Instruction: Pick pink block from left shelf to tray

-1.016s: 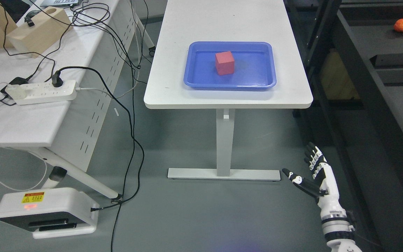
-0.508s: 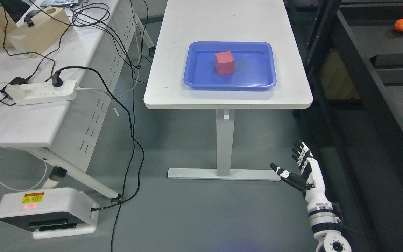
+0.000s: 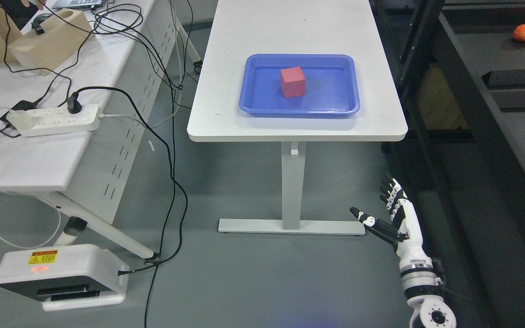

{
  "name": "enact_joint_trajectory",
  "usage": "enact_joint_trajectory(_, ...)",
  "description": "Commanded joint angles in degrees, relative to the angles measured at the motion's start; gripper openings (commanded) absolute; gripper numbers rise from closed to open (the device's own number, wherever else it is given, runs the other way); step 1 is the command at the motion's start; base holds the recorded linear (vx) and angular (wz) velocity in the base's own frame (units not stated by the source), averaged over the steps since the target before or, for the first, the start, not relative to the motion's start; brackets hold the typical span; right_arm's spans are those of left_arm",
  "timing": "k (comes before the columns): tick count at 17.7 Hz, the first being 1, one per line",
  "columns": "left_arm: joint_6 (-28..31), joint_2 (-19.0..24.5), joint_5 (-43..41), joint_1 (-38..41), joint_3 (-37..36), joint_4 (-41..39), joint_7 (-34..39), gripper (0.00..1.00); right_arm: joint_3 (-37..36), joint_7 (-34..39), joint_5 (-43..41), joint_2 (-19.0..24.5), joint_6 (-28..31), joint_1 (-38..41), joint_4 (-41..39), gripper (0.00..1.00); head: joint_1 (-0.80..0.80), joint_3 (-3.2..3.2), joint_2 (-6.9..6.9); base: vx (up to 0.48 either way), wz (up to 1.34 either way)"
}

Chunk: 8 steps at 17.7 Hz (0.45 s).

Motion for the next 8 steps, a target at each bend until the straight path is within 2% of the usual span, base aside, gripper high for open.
enact_joint_trajectory(1, 0.0, 1.0, 0.0, -1.1, -0.1, -1.0, 0.0, 1.0, -0.4, 0.0, 0.6, -1.0, 0.1, -0.1, -1.9, 1.0, 0.0, 0.0, 0.0, 0.0, 0.0)
enact_joint_trajectory(8, 0.0, 1.0, 0.0, -1.1, 0.0, -1.0, 0.0, 1.0, -0.9, 0.0, 0.7, -1.0, 0.1, -1.2, -1.9, 1.0, 0.0, 0.0, 0.0, 0.0, 0.0)
